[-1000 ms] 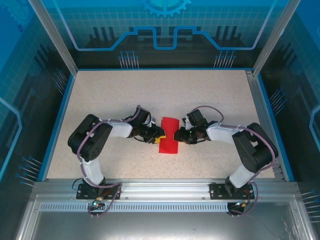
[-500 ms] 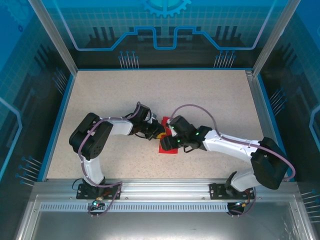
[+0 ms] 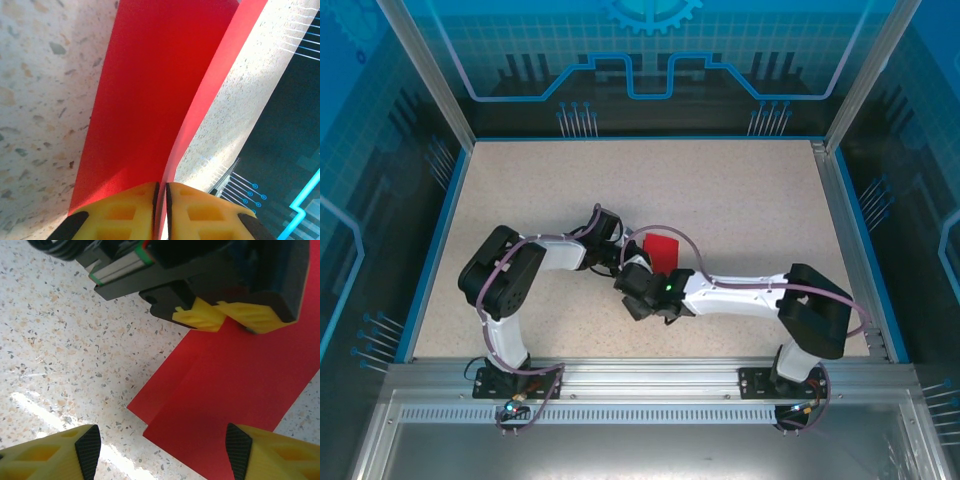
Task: Fold a paper plane with a square sheet of paper (pick it up from the middle)
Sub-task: Fold the triangle a second time at the center of the table.
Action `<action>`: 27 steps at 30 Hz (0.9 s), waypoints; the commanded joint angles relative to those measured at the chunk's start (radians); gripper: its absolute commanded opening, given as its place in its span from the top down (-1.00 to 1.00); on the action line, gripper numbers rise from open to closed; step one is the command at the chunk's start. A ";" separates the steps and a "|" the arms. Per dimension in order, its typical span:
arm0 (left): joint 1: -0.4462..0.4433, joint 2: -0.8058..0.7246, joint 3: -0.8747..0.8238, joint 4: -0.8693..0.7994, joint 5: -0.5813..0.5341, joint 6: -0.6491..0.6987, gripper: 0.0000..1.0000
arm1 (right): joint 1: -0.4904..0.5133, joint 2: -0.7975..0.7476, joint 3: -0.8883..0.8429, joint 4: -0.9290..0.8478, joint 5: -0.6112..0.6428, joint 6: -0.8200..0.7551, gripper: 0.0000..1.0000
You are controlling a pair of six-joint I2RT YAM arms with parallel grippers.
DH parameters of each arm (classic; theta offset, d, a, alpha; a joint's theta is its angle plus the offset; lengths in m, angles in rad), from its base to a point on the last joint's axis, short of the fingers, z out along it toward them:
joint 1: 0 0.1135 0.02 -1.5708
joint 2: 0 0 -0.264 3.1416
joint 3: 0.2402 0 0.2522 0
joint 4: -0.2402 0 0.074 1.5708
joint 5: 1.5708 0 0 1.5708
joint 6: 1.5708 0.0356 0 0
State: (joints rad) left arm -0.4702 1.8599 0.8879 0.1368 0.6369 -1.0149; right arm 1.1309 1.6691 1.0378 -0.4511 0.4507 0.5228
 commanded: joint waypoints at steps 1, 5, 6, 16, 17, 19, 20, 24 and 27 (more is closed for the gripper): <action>-0.001 -0.027 0.016 -0.024 0.032 0.015 0.70 | 0.019 0.033 0.038 -0.050 0.096 0.018 -0.35; -0.002 -0.029 0.016 -0.026 0.032 0.016 0.70 | 0.031 0.032 0.045 -0.079 0.143 0.036 -0.15; -0.002 -0.028 0.016 -0.026 0.032 0.015 0.70 | 0.031 0.025 0.043 -0.078 0.143 0.036 -0.04; -0.010 -0.027 0.028 -0.035 0.025 0.018 0.69 | -0.002 -0.054 -0.020 -0.038 0.091 0.025 0.54; -0.010 -0.027 0.029 -0.038 0.024 0.018 0.69 | -0.006 -0.062 -0.027 -0.036 0.086 0.021 0.57; -0.011 -0.027 0.035 -0.048 0.020 0.023 0.68 | -0.020 -0.073 -0.036 -0.024 0.057 0.006 0.63; -0.013 -0.028 0.035 -0.052 0.018 0.025 0.67 | -0.027 -0.078 -0.041 -0.019 0.043 0.003 0.69; -0.014 -0.032 0.037 -0.067 0.007 0.032 0.60 | -0.056 -0.102 -0.069 0.009 -0.015 -0.012 0.89; -0.014 -0.053 0.033 -0.093 -0.022 0.042 0.35 | -0.089 -0.132 -0.101 0.054 -0.080 -0.027 0.94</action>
State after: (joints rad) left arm -0.4778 1.8530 0.9001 0.0986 0.6319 -0.9894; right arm 1.0695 1.5791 0.9630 -0.4419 0.4423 0.5110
